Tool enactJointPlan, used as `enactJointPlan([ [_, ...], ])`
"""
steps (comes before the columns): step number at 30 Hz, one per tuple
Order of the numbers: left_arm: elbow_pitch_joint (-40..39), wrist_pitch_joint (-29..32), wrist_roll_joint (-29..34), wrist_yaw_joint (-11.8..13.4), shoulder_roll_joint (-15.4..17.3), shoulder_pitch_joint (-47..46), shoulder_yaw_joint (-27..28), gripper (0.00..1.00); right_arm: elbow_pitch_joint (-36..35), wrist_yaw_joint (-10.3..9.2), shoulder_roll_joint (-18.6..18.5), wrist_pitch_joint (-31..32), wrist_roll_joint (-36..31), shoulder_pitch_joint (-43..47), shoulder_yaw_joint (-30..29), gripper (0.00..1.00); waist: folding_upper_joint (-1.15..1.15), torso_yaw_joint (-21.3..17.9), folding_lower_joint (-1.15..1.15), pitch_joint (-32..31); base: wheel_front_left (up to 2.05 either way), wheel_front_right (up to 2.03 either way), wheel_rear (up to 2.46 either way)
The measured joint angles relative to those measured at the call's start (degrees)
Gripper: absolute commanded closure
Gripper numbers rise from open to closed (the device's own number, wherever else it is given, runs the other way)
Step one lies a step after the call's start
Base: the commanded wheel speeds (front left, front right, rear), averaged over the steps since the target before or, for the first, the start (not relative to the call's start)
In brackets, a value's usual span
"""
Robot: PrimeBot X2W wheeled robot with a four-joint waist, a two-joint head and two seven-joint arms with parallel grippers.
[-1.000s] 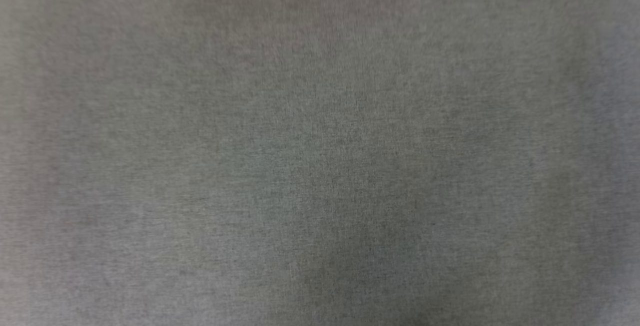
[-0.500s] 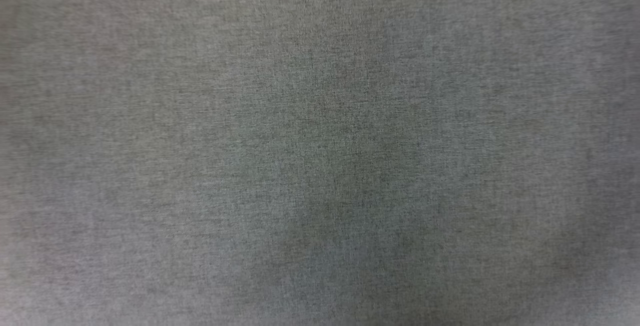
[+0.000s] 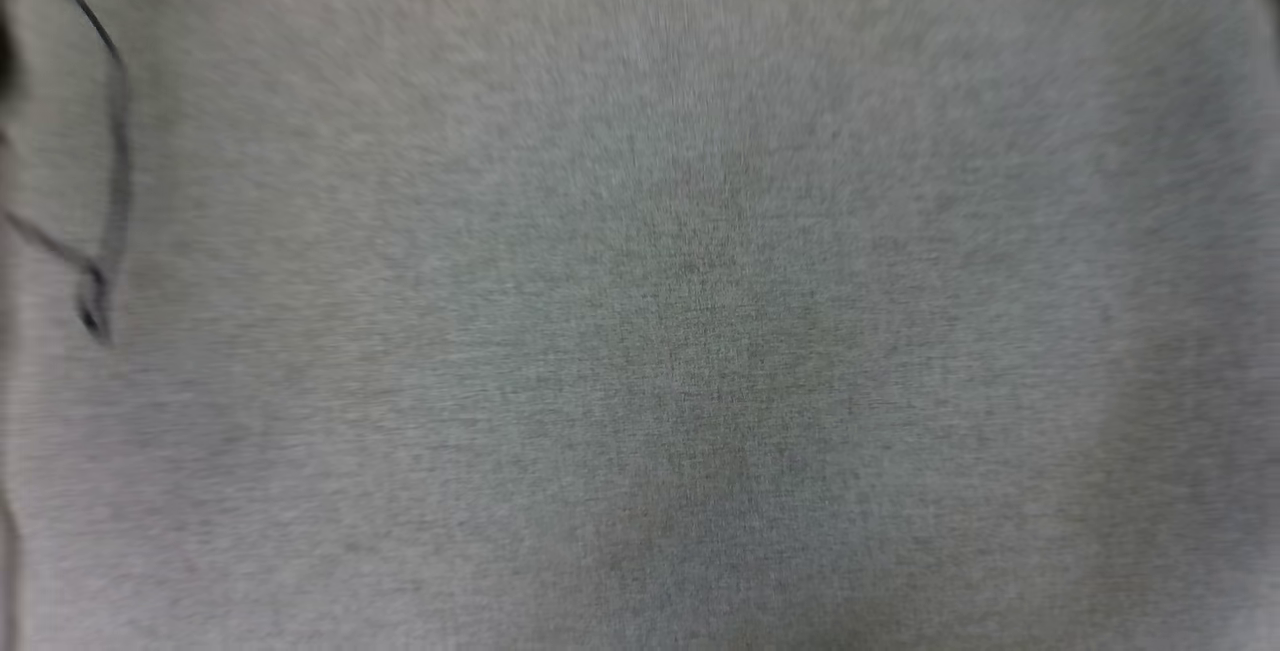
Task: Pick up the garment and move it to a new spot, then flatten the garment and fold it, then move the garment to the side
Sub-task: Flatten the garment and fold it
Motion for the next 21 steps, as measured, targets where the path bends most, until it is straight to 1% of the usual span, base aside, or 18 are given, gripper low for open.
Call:
enactJointPlan([
  [5, -4.1, -0.3, -1.4, 0.2, -1.5, 15.8, 1.7, 1.0, -4.6, 0.0, -1.1, 1.4, 3.7, 14.6, -0.1, 1.0, 0.0, 0.8, -0.01, -7.4, 0.0, 0.0, 0.0],
  [9, -9.3, -0.3, -2.0, 1.7, -2.0, 29.1, 3.7, 1.0, -9.2, 0.0, -1.8, 2.8, 6.5, 26.4, -0.7, 1.0, 0.0, 1.2, -0.01, -13.5, 0.0, 0.0, 0.0],
  [11, -11.8, -0.3, -2.2, 2.4, -2.2, 35.6, 3.7, 1.0, -11.8, 0.0, -2.0, 3.5, 7.6, 31.9, -1.5, 1.0, 0.0, 1.3, -0.02, -16.5, 0.0, 0.0, 0.0],
  [15, -16.5, 0.7, -2.9, 4.3, -2.7, 47.7, 2.9, 1.0, -16.5, 0.0, -2.3, 5.5, 9.2, 42.1, -2.8, 1.0, 0.0, 1.4, -0.03, -21.7, 0.0, 0.0, 0.0],
  [19, -22.0, 2.5, -4.2, 7.1, -2.7, 58.2, 2.9, 1.0, -20.4, 0.0, -1.8, 7.8, 10.3, 52.1, -4.2, 1.0, 0.0, 1.3, -0.03, -26.3, 0.0, 0.0, 0.0],
  [21, -25.0, 3.5, -5.0, 8.8, -2.5, 63.6, 3.0, 1.0, -22.3, 0.0, -1.5, 9.1, 10.5, 57.1, -5.0, 1.0, 0.0, 1.2, -0.03, -28.3, 0.0, 0.0, 0.0],
])
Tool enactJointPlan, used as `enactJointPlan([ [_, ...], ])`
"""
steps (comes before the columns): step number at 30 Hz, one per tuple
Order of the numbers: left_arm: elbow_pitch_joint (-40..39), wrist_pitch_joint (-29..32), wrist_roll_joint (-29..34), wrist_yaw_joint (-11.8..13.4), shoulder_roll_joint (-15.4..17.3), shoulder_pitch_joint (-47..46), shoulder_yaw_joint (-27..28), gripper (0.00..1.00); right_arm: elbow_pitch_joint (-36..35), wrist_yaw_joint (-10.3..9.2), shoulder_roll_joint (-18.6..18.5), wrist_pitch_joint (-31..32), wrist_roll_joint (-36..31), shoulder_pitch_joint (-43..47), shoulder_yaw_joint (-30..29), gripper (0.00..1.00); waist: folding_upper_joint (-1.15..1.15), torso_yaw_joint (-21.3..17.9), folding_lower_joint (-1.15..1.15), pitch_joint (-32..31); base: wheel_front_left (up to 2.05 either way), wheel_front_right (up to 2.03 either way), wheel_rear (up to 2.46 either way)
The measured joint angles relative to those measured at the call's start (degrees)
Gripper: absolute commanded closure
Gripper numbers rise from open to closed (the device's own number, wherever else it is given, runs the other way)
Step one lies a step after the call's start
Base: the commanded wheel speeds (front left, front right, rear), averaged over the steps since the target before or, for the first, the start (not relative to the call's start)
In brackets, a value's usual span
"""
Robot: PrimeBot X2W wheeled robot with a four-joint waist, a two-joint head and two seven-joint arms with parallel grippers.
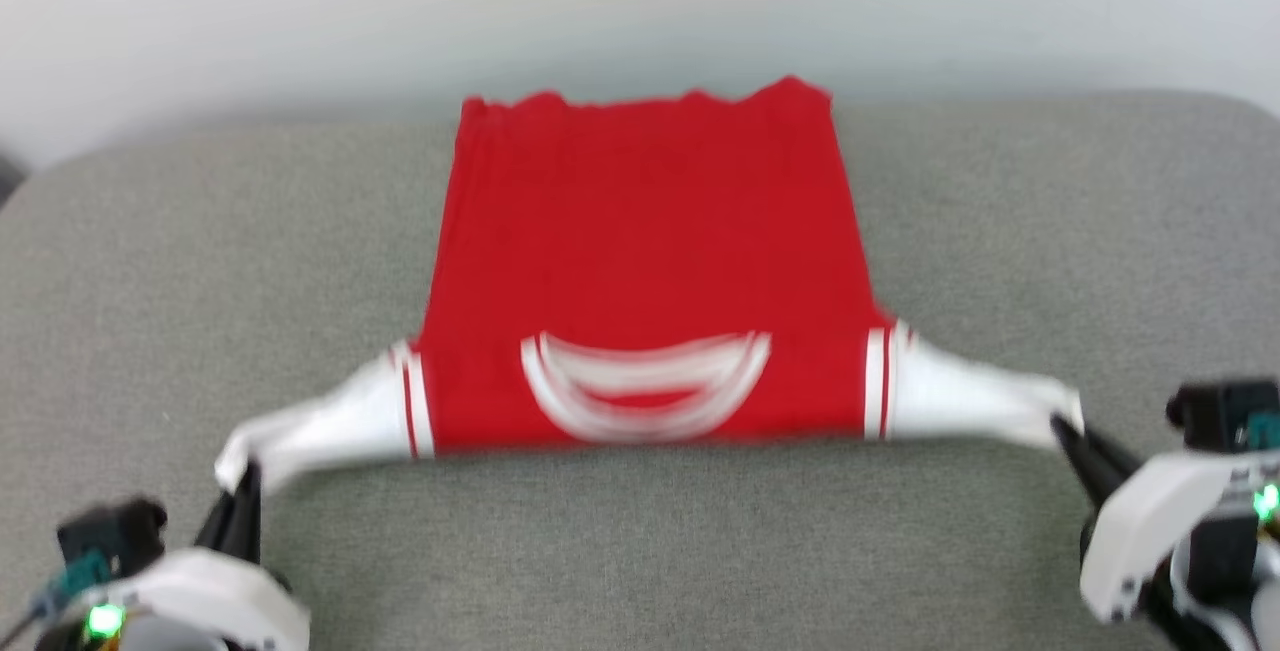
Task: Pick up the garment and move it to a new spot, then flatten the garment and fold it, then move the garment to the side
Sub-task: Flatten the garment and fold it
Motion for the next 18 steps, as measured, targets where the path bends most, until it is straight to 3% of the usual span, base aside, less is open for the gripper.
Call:
enactJointPlan([
  [6, -9.4, 3.1, -1.4, 5.7, 0.8, 13.7, 0.2, 1.0, -4.5, -0.01, 2.9, 3.5, 0.6, 13.8, -2.7, 1.0, 0.0, -0.1, 0.0, -4.6, 0.0, 0.0, 0.0],
  [12, -15.2, 4.9, -1.9, 9.4, 0.8, 20.6, 0.1, 1.0, -6.2, -0.02, 6.4, 7.0, 0.2, 24.3, -4.7, 1.0, 0.0, 0.7, 0.0, -6.1, 0.0, 0.0, 0.0],
  [13, -15.9, 4.9, -1.6, 9.9, 0.9, 21.1, 0.0, 1.0, -6.4, -0.02, 6.9, 7.4, -0.5, 25.2, -4.7, 0.94, 0.0, 0.8, 0.01, -6.1, 0.0, 0.0, 0.0],
  [14, -16.5, 4.9, -1.4, 10.3, 1.0, 21.5, 0.1, 1.0, -6.7, -0.01, 7.3, 7.8, -1.0, 25.9, -4.9, 0.56, 0.0, 0.9, 0.0, -6.1, 0.0, 0.0, 0.0],
  [15, -17.0, 4.8, -1.3, 10.6, 1.0, 21.7, 0.0, 1.0, -6.9, -0.02, 8.0, 8.4, -0.9, 26.4, -5.0, 0.07, 0.0, 1.0, 0.01, -6.0, 0.0, 0.0, 0.0],
  [18, -18.7, 4.3, -0.3, 11.3, 0.9, 21.6, -0.3, 1.0, -8.4, -0.02, 8.9, 8.4, -1.2, 26.2, -4.7, 0.0, 0.0, 1.3, 0.01, -5.6, 0.0, 0.0, 0.0],
])
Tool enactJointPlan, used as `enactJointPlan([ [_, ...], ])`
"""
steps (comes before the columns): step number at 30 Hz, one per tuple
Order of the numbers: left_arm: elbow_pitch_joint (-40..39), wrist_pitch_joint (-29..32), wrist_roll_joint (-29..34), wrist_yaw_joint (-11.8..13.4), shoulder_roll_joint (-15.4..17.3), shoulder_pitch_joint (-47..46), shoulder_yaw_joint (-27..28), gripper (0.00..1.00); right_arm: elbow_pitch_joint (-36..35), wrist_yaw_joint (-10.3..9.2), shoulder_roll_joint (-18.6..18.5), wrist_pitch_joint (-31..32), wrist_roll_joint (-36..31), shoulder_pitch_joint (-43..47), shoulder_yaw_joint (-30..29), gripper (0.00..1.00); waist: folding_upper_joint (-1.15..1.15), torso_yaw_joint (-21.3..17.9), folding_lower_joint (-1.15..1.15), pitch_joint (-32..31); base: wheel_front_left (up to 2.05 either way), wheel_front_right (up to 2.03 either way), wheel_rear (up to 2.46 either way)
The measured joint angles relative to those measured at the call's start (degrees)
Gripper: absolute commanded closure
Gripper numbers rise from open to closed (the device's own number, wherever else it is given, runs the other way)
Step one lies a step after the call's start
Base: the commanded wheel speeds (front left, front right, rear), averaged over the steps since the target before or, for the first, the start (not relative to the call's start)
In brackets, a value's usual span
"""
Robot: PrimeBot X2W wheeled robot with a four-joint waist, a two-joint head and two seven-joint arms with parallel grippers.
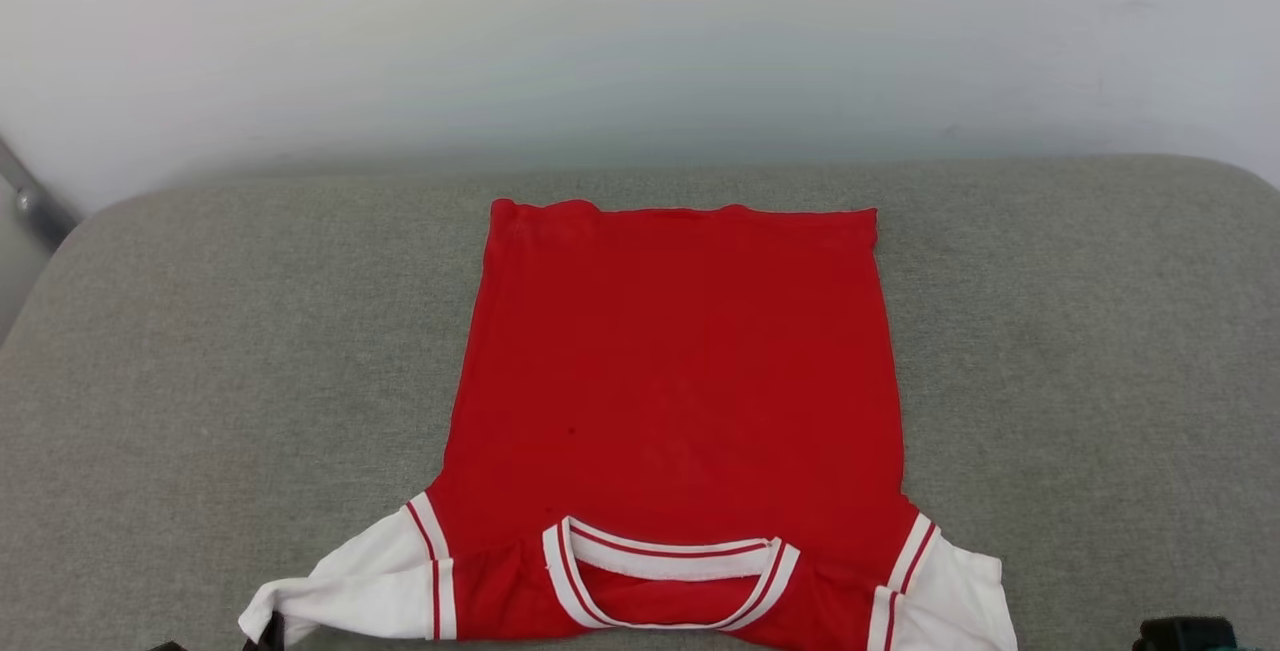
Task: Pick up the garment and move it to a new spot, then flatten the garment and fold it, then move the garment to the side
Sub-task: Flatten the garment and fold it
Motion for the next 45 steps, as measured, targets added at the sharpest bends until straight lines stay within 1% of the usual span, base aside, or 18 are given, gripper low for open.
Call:
enactJointPlan([
  [4, -1.3, -0.5, 0.9, 0.1, -0.2, -1.1, -0.5, 1.0, -1.2, 0.0, 0.3, -2.6, -1.1, -4.5, -1.8, 0.0, 0.0, 0.6, 0.0, 1.1, 0.0, 0.0, 0.0],
  [8, -2.9, -2.0, 1.9, 0.0, -0.4, -2.8, -0.7, 1.0, 0.3, 0.0, 1.9, -7.1, -2.9, -13.2, -6.8, 0.0, 0.0, 1.1, 0.01, 3.1, 0.0, 0.0, 0.0],
  [9, -3.3, -2.3, 2.1, -0.1, -0.4, -3.6, -0.7, 1.0, 1.5, 0.0, 2.2, -8.2, -3.1, -16.2, -8.1, 0.0, 0.0, 1.3, 0.01, 3.9, 0.0, 0.0, 0.0],
  [10, -4.8, -3.2, 3.1, -1.0, -0.7, -7.0, -1.3, 1.0, 6.4, -0.01, 1.8, -9.0, -3.3, -26.2, -10.0, 0.0, 0.0, 2.0, 0.02, 6.9, 0.0, 0.0, 0.0],
  [14, -5.8, -4.4, 3.9, -2.6, -1.9, -11.9, -2.1, 1.0, 13.7, -0.01, -0.8, -7.4, -3.1, -40.1, -11.2, 0.0, 0.0, 3.6, 0.02, 11.7, 0.0, 0.0, 0.0],
  [19, -6.1, -6.2, 5.7, -4.9, -3.9, -18.1, -3.4, 1.0, 22.4, -0.01, -4.2, -2.2, -3.4, -56.1, -10.2, 0.0, 0.0, 6.3, 0.03, 18.0, 0.0, 0.0, 0.0],
  [23, -6.4, -7.0, 7.1, -6.7, -5.4, -22.2, -4.6, 1.0, 28.3, -0.01, -6.4, 5.2, -4.7, -66.2, -8.4, 0.0, 0.0, 9.0, 0.03, 22.3, 0.0, 0.0, 0.0],
  [25, -6.6, -7.3, 7.7, -7.3, -6.0, -23.6, -4.9, 1.0, 31.0, -0.01, -6.6, 9.5, -5.1, -70.0, -7.9, 0.0, 0.0, 10.4, 0.03, 24.1, 0.0, 0.0, 0.0],
  [30, -7.0, -7.6, 8.7, -8.8, -7.5, -26.2, -5.5, 1.0, 36.3, -0.01, -6.6, 18.2, -6.8, -76.7, -9.0, 0.0, 0.0, 13.3, 0.03, 28.0, 0.0, 0.0, 0.0],
  [35, -6.7, -8.0, 9.3, -10.1, -8.1, -27.4, -5.6, 1.0, 39.3, 0.01, -6.3, 23.9, -10.1, -79.6, -11.8, 0.0, 0.0, 15.5, 0.02, 30.7, 0.0, 0.0, 0.0],
  [39, -6.2, -8.0, 9.6, -11.0, -8.6, -27.5, -5.3, 1.0, 40.0, 0.02, -5.8, 28.0, -11.8, -81.1, -14.8, 0.0, 0.0, 16.2, 0.01, 31.7, 0.0, 0.0, 0.0],
  [40, -6.0, -8.0, 9.6, -11.1, -8.7, -27.5, -5.2, 1.0, 40.0, 0.02, -5.6, 28.8, -12.3, -81.4, -15.3, 0.44, 0.0, 16.3, 0.01, 31.8, 0.0, 0.0, 0.0],
  [42, -5.6, -8.1, 9.9, -11.5, -8.9, -27.5, -5.0, 1.0, 39.8, 0.02, -5.2, 29.8, -12.9, -81.5, -15.7, 0.91, 0.0, 16.2, 0.01, 31.7, 0.0, 0.0, 0.0],
  [43, -4.9, -8.1, 10.0, -11.8, -9.2, -27.5, -4.9, 1.0, 39.1, -0.01, -4.7, 30.0, -13.2, -81.2, -15.3, 1.0, 0.0, 16.2, 0.01, 31.3, 0.0, 0.0, 0.0],
  [45, -4.3, -8.1, 10.0, -12.1, -9.3, -27.6, -4.8, 1.0, 38.3, -0.01, -4.8, 29.1, -13.3, -80.2, -13.6, 1.0, 0.0, 16.1, 0.02, 30.7, 0.0, 0.0, 0.0],
])
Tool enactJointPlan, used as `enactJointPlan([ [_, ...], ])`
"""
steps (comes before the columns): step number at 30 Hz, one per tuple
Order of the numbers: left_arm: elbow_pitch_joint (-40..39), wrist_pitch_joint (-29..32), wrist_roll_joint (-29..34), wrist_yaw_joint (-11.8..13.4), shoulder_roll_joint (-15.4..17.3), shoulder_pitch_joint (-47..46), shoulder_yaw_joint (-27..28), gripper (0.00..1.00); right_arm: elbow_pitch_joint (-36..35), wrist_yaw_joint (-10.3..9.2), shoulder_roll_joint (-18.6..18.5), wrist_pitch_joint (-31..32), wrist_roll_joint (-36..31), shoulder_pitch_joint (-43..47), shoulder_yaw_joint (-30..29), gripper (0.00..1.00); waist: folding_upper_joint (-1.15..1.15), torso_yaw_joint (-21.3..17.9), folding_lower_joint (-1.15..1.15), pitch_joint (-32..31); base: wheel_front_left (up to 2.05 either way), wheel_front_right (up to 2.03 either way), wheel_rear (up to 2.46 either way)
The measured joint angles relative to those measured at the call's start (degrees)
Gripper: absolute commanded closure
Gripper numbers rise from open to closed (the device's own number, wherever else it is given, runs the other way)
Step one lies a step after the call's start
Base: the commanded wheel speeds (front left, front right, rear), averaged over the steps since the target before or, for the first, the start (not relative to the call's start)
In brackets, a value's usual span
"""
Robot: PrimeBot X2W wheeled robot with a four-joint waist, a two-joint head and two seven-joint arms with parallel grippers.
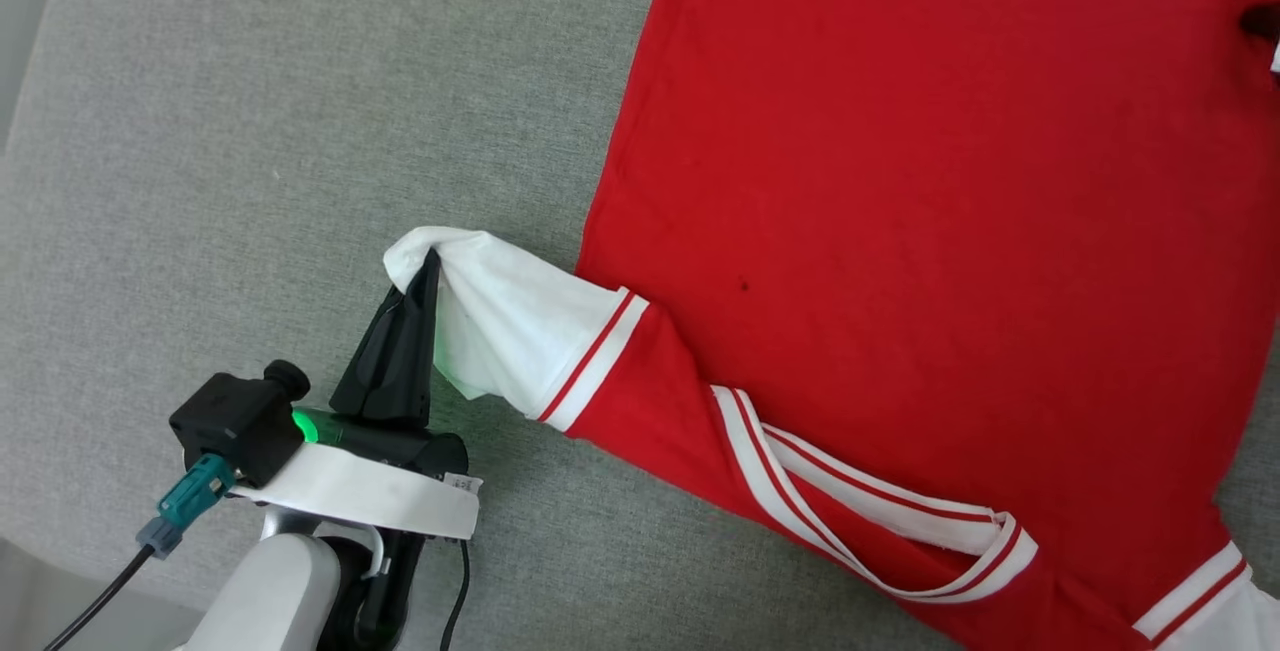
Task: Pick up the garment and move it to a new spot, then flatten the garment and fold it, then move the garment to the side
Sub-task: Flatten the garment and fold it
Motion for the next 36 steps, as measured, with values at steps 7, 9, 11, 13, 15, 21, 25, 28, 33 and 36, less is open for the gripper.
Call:
enactJointPlan([
  [7, 4.9, 0.1, -0.3, 0.5, 0.5, 2.9, 1.4, 1.0, -7.9, 0.01, -6.9, -2.4, 3.6, 6.0, 8.5, 1.0, 0.0, -1.7, 0.0, -7.3, 0.0, 0.0, 0.0],
  [9, 5.7, 0.2, -0.6, 1.0, 1.0, 4.2, 1.7, 1.0, -10.4, 0.02, -9.3, -1.8, 5.0, 9.0, 10.2, 1.0, 0.0, -2.5, 0.0, -9.5, 0.0, 0.0, 0.0],
  [11, 6.3, 0.6, -1.0, 1.3, 1.6, 5.5, 2.1, 1.0, -13.4, 0.01, -11.3, -1.2, 7.0, 13.0, 11.3, 1.0, 0.0, -3.4, 0.0, -11.8, 0.0, 0.0, 0.0],
  [13, 6.6, 0.8, -1.2, 1.8, 2.0, 6.9, 2.4, 1.0, -16.8, 0.01, -12.7, -0.4, 8.8, 17.7, 11.6, 1.0, 0.0, -4.4, 0.0, -14.0, 0.0, 0.0, 0.0],
  [15, 7.1, 1.3, -1.6, 2.3, 2.4, 8.4, 2.8, 1.0, -19.9, 0.02, -14.2, 0.7, 10.4, 23.6, 11.7, 1.0, 0.0, -5.7, 0.0, -16.3, 0.0, 0.0, 0.0],
  [21, 7.9, 2.4, -2.7, 4.1, 3.8, 13.1, 3.9, 1.0, -28.2, 0.03, -14.6, 2.3, 14.3, 43.9, 8.4, 1.0, 0.0, -10.4, -0.02, -22.4, 0.0, 0.0, 0.0],
  [25, 8.2, 3.3, -3.5, 4.7, 4.5, 15.2, 4.4, 1.0, -31.8, 0.01, -11.2, 2.6, 15.7, 57.4, 5.9, 1.0, 0.0, -13.8, -0.02, -25.6, 0.0, 0.0, 0.0],
  [28, 8.2, 4.2, -3.7, 5.2, 5.2, 16.2, 4.7, 1.0, -33.0, 0.01, -7.9, 2.0, 16.5, 65.2, 4.9, 1.0, 0.0, -16.1, -0.02, -27.4, 0.0, 0.0, 0.0],
  [33, 8.1, 4.8, -4.1, 5.7, 5.5, 17.0, 4.9, 1.0, -33.2, 0.01, -2.5, -1.7, 17.2, 72.2, 5.0, 0.0, 0.0, -19.0, -0.02, -29.2, 0.0, 0.0, 0.0],
  [36, 7.6, 5.2, -4.1, 5.8, 5.9, 17.0, 4.9, 1.0, -34.5, 0.01, -1.4, -7.7, 16.6, 72.0, 4.7, 0.0, 0.0, -19.8, -0.02, -29.3, 0.0, 0.0, 0.0],
])
